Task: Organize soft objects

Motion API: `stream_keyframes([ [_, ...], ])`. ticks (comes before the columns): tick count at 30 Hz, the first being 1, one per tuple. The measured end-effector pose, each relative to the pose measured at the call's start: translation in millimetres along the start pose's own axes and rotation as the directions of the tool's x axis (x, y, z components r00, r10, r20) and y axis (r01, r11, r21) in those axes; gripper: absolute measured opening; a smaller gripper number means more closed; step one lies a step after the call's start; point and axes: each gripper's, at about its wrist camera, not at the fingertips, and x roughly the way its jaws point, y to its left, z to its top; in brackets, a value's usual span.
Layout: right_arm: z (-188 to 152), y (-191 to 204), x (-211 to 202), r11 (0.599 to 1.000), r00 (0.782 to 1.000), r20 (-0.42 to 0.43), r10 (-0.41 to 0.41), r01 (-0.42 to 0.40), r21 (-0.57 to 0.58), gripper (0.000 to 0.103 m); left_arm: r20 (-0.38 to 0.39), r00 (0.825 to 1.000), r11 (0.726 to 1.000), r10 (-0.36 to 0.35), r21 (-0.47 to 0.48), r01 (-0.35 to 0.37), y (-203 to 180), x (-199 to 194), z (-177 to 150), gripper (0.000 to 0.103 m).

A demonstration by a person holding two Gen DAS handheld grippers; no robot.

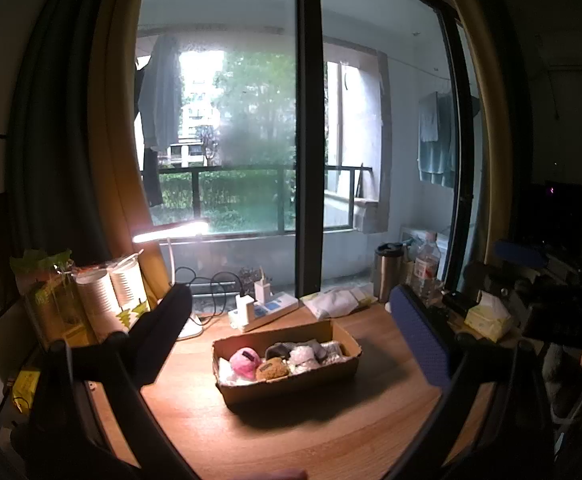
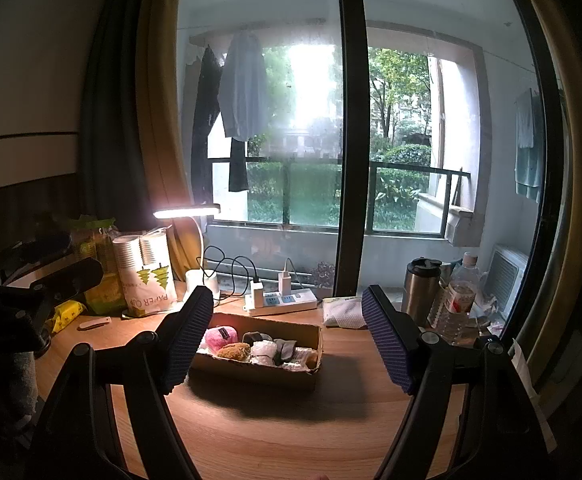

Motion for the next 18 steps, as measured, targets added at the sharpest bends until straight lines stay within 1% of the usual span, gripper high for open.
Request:
stream_keyframes([
  [18, 0.9, 0.0, 2.4, 1.0, 1.0, -0.008, 0.005, -0.005, -0.003, 0.08, -0.002, 1.0, 1.0, 0.0, -0.009, 0.0, 1.6, 0.1, 0.2, 0.1],
])
